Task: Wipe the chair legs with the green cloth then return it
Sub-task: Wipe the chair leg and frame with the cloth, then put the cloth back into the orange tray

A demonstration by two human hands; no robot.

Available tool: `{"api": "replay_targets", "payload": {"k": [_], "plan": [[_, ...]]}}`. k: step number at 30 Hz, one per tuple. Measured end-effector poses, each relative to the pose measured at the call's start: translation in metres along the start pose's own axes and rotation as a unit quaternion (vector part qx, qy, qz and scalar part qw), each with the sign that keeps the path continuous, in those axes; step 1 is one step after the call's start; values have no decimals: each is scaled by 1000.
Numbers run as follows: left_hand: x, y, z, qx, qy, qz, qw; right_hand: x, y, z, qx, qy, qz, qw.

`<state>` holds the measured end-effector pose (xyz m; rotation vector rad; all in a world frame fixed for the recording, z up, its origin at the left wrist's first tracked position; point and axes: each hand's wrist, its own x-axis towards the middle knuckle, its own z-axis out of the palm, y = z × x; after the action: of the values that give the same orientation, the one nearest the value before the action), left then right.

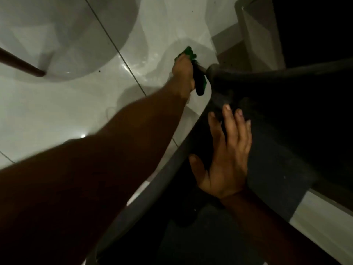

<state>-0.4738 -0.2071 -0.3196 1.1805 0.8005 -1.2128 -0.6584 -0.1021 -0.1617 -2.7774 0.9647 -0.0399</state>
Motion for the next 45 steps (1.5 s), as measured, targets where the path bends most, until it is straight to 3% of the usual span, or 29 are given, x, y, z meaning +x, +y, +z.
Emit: {"api": "replay_targets", "payload": {"k": [2, 6, 10, 15, 22, 26, 30, 35, 37, 41, 45], "plan": [[5, -3, 5, 45, 19, -24, 999, 1, 1, -1, 0, -10, 1, 1000], [-24, -7, 3, 33, -3, -51, 998, 1, 3, -3, -1, -19, 2, 1000], [-63, -1, -10, 17, -76, -23, 997, 0, 5, -6, -17, -35, -2, 999], [-113, 29, -52, 73, -138, 34, 987, 2, -8, -24, -22, -99, 28, 994], [-173, 144, -112, 120, -184, 84, 972, 34, -90, -40, 21, -99, 100, 990], [-236, 225, -149, 147, -222, 113, 957, 97, -168, -49, 79, -38, 123, 988], [-290, 321, -191, 224, -251, 167, 927, 173, -241, -65, 89, -30, 119, 988], [-317, 443, -207, 380, -218, 307, 845, 271, -312, -82, 67, -38, 107, 991], [-312, 480, -201, 443, -192, 372, 793, 303, -331, -82, 62, -30, 101, 992], [-271, 521, -184, 607, -103, 464, 637, 343, -342, -65, 17, -39, 91, 995], [-223, 518, -180, 759, -67, 414, 498, 351, -330, -35, -16, -56, 123, 991]]}}
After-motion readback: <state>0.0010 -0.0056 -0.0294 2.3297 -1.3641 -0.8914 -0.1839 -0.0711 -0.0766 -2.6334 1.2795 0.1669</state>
